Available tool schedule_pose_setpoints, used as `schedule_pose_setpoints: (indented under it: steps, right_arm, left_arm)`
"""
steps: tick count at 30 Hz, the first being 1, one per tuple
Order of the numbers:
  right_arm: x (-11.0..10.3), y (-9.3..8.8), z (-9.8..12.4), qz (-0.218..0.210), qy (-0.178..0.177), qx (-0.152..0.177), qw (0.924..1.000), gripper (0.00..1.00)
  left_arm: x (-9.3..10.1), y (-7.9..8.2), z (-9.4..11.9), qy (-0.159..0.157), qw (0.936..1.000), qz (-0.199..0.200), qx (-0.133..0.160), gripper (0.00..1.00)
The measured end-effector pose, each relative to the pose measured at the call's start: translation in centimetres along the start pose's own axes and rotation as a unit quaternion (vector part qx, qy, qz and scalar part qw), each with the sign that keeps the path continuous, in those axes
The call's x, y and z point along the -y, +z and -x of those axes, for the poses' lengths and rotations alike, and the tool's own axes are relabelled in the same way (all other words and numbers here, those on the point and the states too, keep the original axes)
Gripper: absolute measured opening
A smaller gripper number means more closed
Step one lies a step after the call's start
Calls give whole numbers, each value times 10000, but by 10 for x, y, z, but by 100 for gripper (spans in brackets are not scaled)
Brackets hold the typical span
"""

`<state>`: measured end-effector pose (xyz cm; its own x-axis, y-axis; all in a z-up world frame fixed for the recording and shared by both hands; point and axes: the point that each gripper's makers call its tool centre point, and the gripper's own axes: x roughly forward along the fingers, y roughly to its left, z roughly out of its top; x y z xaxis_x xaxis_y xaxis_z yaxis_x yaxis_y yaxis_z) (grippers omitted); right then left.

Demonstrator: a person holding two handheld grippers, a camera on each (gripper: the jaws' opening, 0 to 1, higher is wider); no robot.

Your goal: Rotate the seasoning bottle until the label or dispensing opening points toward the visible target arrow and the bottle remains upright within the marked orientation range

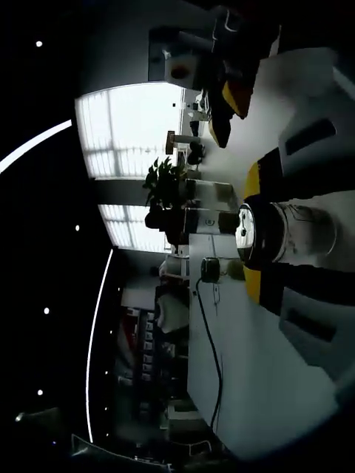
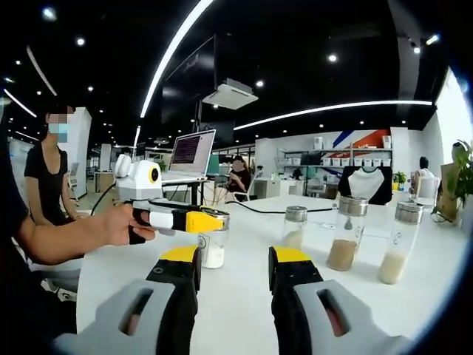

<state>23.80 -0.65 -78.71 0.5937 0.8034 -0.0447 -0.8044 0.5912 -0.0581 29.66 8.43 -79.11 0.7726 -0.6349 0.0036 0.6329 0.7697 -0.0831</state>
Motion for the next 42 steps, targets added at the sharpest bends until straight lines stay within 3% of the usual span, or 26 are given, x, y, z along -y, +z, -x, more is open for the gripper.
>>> schedule_pose_setpoints:
  steps: [8, 18, 21, 34, 42]
  right_arm:
    - [2, -6, -2, -37, -1, -31, 10000, 35]
    - [4, -11, -3, -217, 3, -71, 9997, 36]
    - [4, -12, -3, -193, -8, -80, 9998, 36]
    - [4, -15, -3, -241, 31, -91, 9997, 36]
    - [4, -17, -4, -353, 43, -67, 9993, 36]
  left_arm:
    - [-9, -2, 1, 156, 9998, -92, -8, 33]
    - [-8, -2, 4, 89, 9999, -71, 101, 33]
    - [-8, -5, 2, 138, 9987, -481, 23, 33]
    - [-11, -4, 7, 65, 9999, -73, 55, 34]
    - [-12, -7, 9, 170, 9997, -171, -2, 34]
